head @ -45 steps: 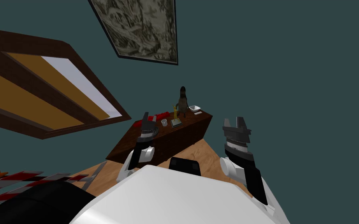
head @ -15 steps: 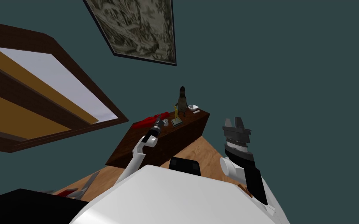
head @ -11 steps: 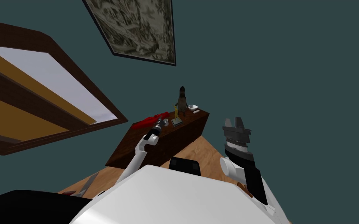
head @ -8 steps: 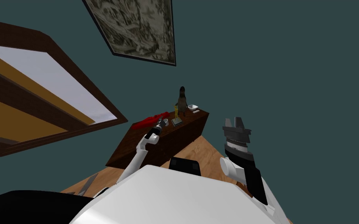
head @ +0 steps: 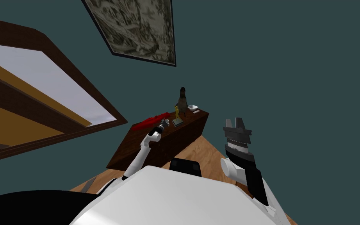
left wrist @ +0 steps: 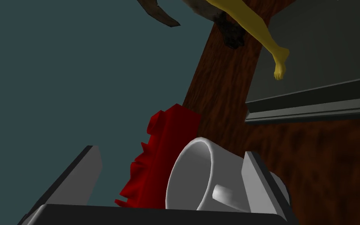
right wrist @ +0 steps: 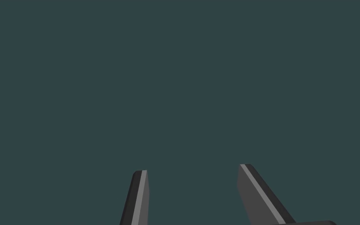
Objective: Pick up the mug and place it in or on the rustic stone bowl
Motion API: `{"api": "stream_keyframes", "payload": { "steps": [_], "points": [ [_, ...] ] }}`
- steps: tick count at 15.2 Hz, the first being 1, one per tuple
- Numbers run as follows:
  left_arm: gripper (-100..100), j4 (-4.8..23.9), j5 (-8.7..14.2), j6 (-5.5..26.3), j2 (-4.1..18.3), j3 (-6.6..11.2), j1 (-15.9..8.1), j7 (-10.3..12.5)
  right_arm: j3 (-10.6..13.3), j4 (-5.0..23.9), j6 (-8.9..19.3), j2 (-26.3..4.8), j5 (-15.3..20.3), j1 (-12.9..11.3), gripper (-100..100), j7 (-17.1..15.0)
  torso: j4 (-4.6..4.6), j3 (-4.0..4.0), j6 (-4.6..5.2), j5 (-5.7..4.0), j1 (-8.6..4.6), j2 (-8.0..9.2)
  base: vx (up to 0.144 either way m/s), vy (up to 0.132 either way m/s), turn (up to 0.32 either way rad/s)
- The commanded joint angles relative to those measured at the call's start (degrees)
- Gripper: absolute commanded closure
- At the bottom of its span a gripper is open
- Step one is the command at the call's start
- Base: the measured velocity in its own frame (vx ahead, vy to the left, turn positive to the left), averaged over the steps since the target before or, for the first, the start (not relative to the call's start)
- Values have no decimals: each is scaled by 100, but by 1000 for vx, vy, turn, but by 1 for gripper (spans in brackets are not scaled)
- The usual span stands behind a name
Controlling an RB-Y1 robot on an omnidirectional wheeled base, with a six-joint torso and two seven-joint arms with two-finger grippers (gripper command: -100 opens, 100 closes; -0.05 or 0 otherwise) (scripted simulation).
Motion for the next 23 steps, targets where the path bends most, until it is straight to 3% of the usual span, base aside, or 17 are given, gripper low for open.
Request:
{"api": "stream_keyframes", "payload": {
  "steps": [1, 10, 12, 13, 18, 19, 23],
  "points": [
    [-100, 131, 110, 220, -19, -7, -124, 102, 0, 0, 0, 0, 0, 0, 0, 0, 0, 0, 0, 0, 0, 0, -13, 38, -32],
    [-100, 679, 523, 900, -79, -33, -573, 447, 0, 0, 0, 0, 0, 0, 0, 0, 0, -1, 0, 0, -1, -1, -14, 36, -37],
    [-100, 615, 504, 826, -52, -33, -511, 415, 0, 0, 0, 0, 0, 0, 0, 0, 0, -1, -1, -2, -9, -2, -4, 2, -10],
    [100, 615, 503, 828, -52, -33, -510, 415, 0, 0, 0, 0, 0, 0, 0, 0, 0, -1, -1, -3, -11, -3, 0, 0, 0],
    [100, 598, 503, 811, -48, -22, -529, 416, 0, 0, 0, 0, 0, 0, 0, 0, -18, -16, 1, 5, -10, -14, 0, 0, 0],
    [-100, 600, 501, 954, 145, 73, -595, 566, 0, 0, 0, 0, 0, 0, 0, 0, -18, -17, 1, 5, -9, -16, -39, -17, -63],
    [-100, 637, 529, 1238, 471, 238, -692, 798, 1, 0, 0, 1, 0, -1, 0, 0, -10, 6, -2, 4, -12, 24, -108, -24, -96]
  ]
}}
